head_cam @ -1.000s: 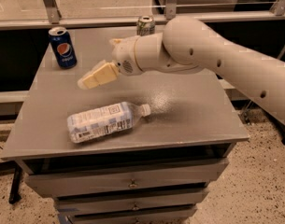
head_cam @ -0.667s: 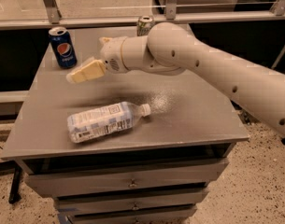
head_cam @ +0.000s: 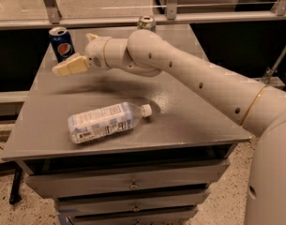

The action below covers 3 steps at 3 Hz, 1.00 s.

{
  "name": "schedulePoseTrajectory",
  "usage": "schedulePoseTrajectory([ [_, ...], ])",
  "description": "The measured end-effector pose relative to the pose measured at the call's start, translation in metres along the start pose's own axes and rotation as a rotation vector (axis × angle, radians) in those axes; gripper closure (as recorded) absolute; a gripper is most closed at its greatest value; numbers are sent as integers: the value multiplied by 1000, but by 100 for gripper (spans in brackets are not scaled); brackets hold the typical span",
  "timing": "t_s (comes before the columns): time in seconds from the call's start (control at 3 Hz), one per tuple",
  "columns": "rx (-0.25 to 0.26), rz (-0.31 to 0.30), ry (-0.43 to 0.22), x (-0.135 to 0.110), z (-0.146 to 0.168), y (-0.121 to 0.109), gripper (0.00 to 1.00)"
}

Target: Knock pepsi can over

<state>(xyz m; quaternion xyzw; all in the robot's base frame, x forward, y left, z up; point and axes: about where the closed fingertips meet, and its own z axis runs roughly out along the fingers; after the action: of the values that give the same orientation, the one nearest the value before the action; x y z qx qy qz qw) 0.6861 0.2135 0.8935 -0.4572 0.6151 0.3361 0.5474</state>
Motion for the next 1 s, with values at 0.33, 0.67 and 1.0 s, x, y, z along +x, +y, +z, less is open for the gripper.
schedulePoseTrajectory([
  [0.33,23,-1,-33,-1,22,-15,0],
  [0.67,19,3,-50,-1,44,-19,0],
  [1.0,12,14,-54,2,58,-18,18],
])
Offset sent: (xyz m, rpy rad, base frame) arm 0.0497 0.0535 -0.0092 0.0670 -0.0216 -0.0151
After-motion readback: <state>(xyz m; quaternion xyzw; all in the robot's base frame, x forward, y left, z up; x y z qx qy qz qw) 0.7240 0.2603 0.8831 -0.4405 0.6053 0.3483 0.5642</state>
